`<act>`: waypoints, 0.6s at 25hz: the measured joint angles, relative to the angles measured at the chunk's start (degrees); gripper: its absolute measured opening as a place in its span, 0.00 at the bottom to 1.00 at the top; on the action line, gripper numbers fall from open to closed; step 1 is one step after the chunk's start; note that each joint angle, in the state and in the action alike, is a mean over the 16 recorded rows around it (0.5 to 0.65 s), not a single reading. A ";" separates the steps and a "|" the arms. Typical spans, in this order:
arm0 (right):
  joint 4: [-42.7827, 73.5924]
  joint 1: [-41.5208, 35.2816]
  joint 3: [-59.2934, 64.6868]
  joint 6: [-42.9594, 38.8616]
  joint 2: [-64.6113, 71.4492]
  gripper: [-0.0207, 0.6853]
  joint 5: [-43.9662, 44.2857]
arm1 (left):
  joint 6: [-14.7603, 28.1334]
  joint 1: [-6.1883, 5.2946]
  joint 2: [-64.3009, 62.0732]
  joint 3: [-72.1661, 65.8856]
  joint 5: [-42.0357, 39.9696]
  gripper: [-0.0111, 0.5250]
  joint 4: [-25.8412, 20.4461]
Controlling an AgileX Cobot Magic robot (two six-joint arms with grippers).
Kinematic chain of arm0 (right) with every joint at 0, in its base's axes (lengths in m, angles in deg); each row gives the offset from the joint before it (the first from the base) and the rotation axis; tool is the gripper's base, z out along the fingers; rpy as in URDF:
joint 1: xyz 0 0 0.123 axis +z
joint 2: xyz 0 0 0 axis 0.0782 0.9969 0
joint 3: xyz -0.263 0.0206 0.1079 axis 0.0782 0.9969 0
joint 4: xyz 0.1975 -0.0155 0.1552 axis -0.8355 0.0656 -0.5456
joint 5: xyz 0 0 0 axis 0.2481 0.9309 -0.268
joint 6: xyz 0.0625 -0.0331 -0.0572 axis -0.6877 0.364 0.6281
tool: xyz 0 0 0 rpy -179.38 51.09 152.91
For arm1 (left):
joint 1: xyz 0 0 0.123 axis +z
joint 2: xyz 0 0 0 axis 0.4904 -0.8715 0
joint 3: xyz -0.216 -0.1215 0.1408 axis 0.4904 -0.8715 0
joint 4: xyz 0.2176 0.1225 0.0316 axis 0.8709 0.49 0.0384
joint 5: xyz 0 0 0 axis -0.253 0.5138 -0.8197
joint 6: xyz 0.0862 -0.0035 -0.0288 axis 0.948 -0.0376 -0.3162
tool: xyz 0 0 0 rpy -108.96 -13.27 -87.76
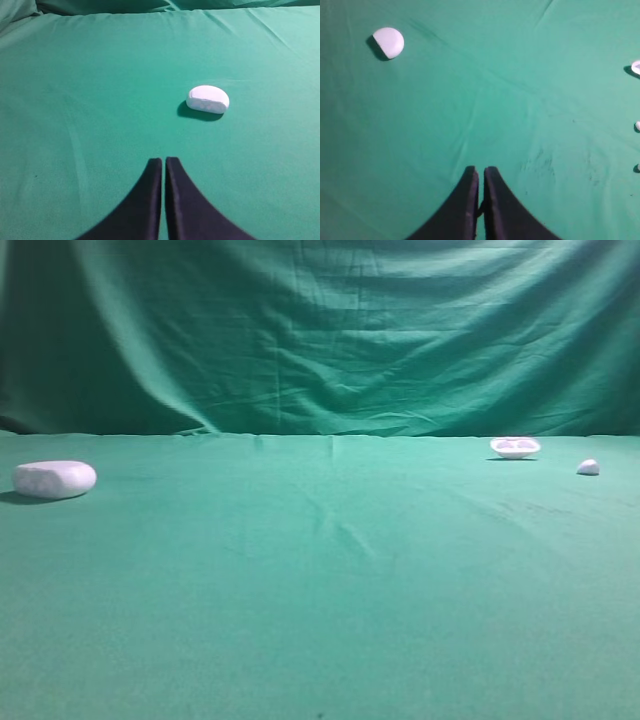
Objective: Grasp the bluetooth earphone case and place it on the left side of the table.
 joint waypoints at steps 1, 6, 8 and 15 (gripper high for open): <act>-0.38 0.00 2.91 -0.26 -2.26 0.03 -1.61 | 0.00 0.00 0.00 0.00 0.00 0.02 0.00; -2.34 0.00 15.67 -0.50 -13.03 0.03 -9.00 | 0.00 0.00 0.00 0.00 0.00 0.02 0.00; -3.06 0.00 19.80 -0.04 -16.86 0.03 -11.42 | 0.00 0.00 0.00 0.00 0.00 0.02 0.00; -3.70 -0.32 31.59 2.14 -28.60 0.03 -17.89 | 0.00 0.00 0.00 0.00 0.00 0.02 0.00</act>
